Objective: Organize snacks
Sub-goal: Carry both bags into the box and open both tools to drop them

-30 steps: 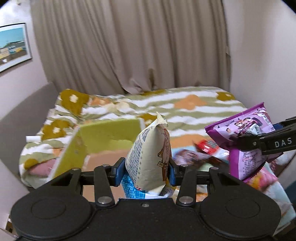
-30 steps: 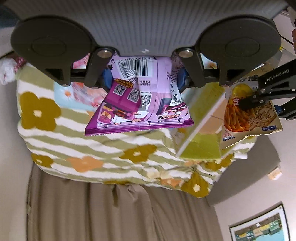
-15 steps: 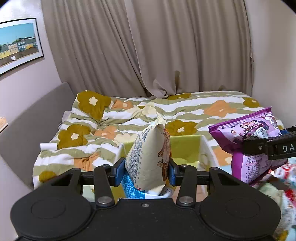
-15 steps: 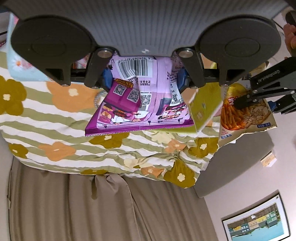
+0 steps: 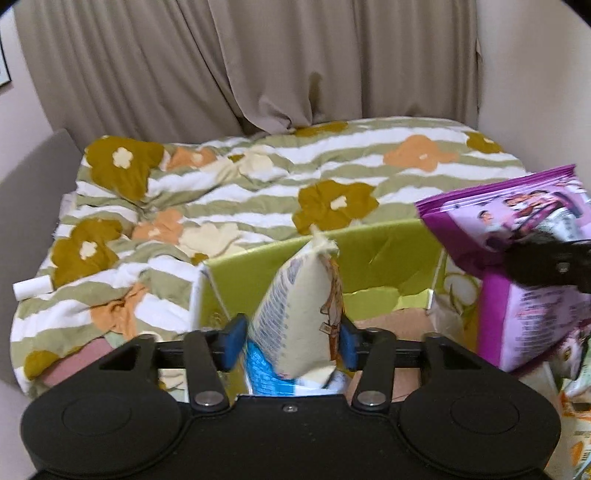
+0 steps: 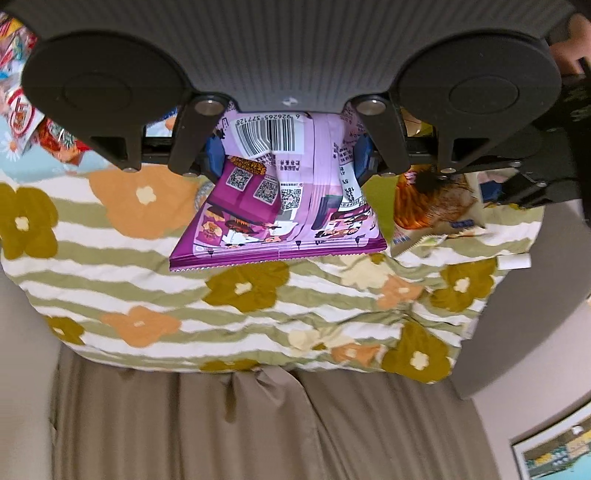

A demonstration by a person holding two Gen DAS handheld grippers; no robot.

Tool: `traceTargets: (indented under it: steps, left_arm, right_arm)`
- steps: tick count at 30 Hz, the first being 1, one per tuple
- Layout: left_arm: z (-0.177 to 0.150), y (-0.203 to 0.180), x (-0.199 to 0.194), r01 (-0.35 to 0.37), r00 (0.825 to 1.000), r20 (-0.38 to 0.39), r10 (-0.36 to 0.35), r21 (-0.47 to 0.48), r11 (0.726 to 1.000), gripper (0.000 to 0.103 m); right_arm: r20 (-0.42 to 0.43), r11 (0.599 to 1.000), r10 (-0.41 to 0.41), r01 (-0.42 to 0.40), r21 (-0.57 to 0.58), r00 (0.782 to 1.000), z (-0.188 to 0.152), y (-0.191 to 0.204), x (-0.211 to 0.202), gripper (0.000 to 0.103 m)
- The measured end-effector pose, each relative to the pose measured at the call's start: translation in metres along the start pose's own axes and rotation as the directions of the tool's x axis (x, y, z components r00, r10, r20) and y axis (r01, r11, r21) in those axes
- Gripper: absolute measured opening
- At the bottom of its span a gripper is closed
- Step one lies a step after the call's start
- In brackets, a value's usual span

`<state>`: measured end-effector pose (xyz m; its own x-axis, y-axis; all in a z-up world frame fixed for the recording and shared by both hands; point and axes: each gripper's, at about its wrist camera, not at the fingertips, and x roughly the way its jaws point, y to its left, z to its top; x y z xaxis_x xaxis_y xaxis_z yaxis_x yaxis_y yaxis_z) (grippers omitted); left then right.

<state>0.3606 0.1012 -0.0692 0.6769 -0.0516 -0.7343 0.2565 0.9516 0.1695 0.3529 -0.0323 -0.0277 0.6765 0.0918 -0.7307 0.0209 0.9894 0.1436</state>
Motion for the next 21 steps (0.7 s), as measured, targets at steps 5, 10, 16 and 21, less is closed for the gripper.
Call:
traceTargets:
  steps: [5, 10, 16, 21]
  left_arm:
    - [-0.006, 0.014, 0.0, 0.038, 0.999, 0.02, -0.037, -0.023, 0.999, 0.103]
    - [-0.009, 0.029, -0.014, 0.017, 1.0, 0.015, -0.016, -0.06, 0.998, 0.103]
    - [-0.018, 0.042, -0.045, -0.005, 0.999, 0.036, 0.01, -0.123, 0.992, 0.103]
    - [-0.023, 0.046, -0.052, -0.03, 0.999, 0.029, 0.035, -0.148, 0.989, 0.103]
  right_arm:
    - [-0.029, 0.999, -0.032, 0.033, 0.015, 0.999, -0.005, -0.004, 0.011, 0.079]
    - [-0.035, 1.0, -0.022, 0.022, 0.011, 0.999, -0.006, -0.005, 0.013, 0.079]
    - [-0.043, 1.0, 0.014, -0.014, -0.011, 0.999, 0.0, 0.003, 0.016, 0.08]
    - [-0.075, 0.998, 0.063, -0.065, -0.018, 0.995, 0.007, 0.016, 0.037, 0.08]
